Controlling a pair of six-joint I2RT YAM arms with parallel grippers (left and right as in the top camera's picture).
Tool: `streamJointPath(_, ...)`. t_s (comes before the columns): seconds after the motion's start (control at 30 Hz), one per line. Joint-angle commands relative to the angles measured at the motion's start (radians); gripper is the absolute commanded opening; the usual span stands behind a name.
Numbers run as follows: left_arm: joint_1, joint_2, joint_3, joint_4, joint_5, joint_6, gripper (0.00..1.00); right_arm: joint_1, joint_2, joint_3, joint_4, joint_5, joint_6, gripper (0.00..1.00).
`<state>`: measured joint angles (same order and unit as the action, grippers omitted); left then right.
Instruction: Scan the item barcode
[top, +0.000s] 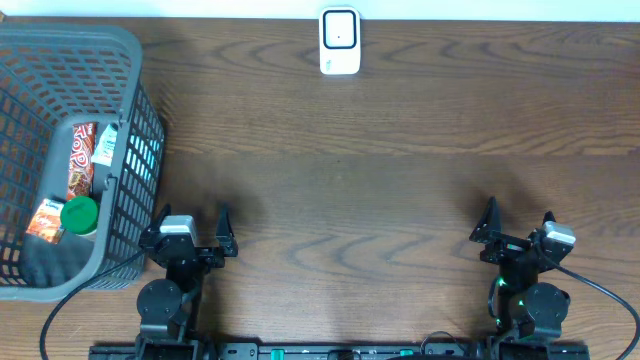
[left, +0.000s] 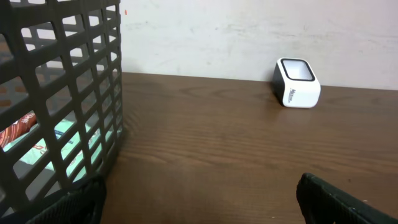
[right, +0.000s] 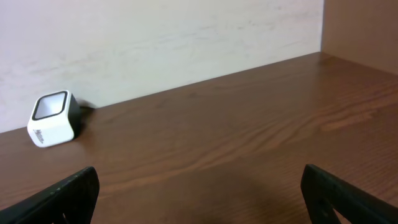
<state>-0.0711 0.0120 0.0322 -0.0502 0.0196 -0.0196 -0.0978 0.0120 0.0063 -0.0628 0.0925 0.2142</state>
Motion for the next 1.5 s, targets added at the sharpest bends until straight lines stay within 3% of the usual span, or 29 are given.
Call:
streamJointPath(0.0,0.0,-0.008,-0.028,-0.019,-0.021,-0.001,0.98,-0.005,-0.005,-0.001,-0.005,-0.009,-0.018,0.99)
streamJointPath(0.73,0.0,-0.008,-0.027,-0.019,-0.02,0.0,0.98,-0.005,0.053,-0.001,-0.005,-0.009,-0.018,0.99)
streamJointPath(0.87,0.0,0.009,0.023,-0.019,0.107,-0.001,0.98,-0.005,0.06,-0.001,-0.005,-0.009,-0.018,0.99)
streamJointPath(0.97,0.0,0.051,0.064,-0.019,0.124,0.0,0.98,-0.005,0.06,-0.001,-0.004,-0.009,-0.018,0.99)
streamJointPath(1.2,0.0,0.378,0.336,-0.019,0.301,0.015,0.98,-0.005,0.06,-0.001,-0.005,-0.009,-0.018,0.99)
streamJointPath(1.47,0.0,0.784,0.802,-0.09,0.318,0.016,0.98,-0.005,0.06,-0.001,-0.005,-0.009,-0.018,0.99)
